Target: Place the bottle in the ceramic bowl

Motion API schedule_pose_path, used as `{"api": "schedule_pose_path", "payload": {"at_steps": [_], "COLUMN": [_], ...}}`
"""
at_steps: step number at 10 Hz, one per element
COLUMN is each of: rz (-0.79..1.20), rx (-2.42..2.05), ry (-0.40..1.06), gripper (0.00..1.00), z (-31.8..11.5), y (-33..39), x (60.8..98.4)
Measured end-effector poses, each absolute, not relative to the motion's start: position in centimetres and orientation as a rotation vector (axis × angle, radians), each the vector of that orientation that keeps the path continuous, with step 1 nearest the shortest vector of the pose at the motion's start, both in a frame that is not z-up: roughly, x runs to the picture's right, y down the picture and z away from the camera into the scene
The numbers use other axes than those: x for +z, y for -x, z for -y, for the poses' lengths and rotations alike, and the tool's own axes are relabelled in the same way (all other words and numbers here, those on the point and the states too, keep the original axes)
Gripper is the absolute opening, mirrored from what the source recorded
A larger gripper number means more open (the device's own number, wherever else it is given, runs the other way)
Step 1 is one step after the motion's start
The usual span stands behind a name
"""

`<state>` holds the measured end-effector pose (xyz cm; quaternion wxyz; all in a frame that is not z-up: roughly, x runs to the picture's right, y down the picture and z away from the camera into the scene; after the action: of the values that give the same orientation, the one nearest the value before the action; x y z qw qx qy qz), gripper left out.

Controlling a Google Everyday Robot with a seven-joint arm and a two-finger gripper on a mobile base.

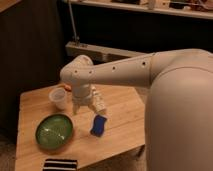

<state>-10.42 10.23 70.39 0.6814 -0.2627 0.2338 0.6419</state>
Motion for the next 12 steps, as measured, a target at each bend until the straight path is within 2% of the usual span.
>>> {"api": "schedule_pose_path", "payload": {"at_steps": [7,9,12], "rz": [-0.516,-0.454,-0.330], "rx": [1.431,1.400,1.320], "ry": [0.572,0.546,0.509], "gripper": [0.65,0.65,0.65], "z": [-9.9,-8.5,-3.3], "y": [10.3,9.9,7.3], "x": [70.6,71.8,76.1]}}
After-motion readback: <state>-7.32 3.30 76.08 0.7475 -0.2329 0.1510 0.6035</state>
